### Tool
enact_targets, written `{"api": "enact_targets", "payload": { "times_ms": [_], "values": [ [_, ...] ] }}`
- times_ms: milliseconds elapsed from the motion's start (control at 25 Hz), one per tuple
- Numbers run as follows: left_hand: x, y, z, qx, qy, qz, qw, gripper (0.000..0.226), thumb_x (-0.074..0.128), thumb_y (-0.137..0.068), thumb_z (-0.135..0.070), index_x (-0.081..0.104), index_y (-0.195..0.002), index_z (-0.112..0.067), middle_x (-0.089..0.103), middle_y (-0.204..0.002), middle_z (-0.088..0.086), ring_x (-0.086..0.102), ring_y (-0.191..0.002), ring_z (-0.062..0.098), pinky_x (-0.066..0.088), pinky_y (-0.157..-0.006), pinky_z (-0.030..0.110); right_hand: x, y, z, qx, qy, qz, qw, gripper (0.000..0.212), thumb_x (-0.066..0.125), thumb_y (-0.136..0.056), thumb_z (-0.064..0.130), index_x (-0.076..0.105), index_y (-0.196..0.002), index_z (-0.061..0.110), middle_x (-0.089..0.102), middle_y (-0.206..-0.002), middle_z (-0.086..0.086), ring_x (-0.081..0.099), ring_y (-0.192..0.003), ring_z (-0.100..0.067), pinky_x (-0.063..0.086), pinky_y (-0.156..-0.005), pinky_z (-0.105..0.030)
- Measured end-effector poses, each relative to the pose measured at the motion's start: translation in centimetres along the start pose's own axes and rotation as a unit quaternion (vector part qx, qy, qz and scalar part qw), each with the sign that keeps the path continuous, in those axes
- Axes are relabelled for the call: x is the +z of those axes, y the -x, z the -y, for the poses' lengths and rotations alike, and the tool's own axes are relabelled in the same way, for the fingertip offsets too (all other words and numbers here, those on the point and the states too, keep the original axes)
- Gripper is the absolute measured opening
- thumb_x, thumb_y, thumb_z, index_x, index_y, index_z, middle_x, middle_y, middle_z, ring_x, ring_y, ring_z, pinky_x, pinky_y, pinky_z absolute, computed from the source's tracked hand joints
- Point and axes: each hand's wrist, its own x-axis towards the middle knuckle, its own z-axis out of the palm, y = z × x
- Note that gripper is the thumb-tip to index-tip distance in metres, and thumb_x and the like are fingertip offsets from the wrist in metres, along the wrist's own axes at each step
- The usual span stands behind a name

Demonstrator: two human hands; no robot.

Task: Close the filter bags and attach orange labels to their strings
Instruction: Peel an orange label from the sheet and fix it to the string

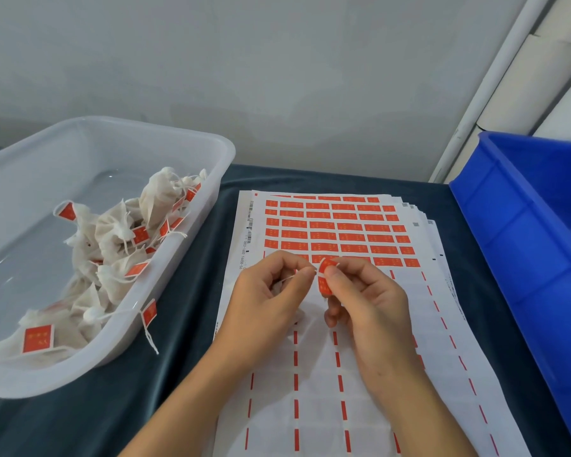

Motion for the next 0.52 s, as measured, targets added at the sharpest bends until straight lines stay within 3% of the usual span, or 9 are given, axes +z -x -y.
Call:
{"api": "enact_targets", "payload": {
  "times_ms": [520],
  "values": [
    [-0.07, -0.03, 0.04, -0.002, 0.001, 0.019, 1.0, 0.02, 0.062, -0.104, -0.024, 0.077, -0.094, -0.032, 0.077, -0.095, -0.01, 0.073, -0.091, 0.013, 0.059, -0.073, 0.019, 0.14, -0.11, -0.1, -0.001, 0.019, -0.009, 1.0, 0.02, 0.071, -0.08, 0.049, 0.077, -0.095, 0.038, 0.076, -0.082, 0.001, 0.066, -0.06, -0.016, 0.058, -0.058, -0.025]
  ]
}}
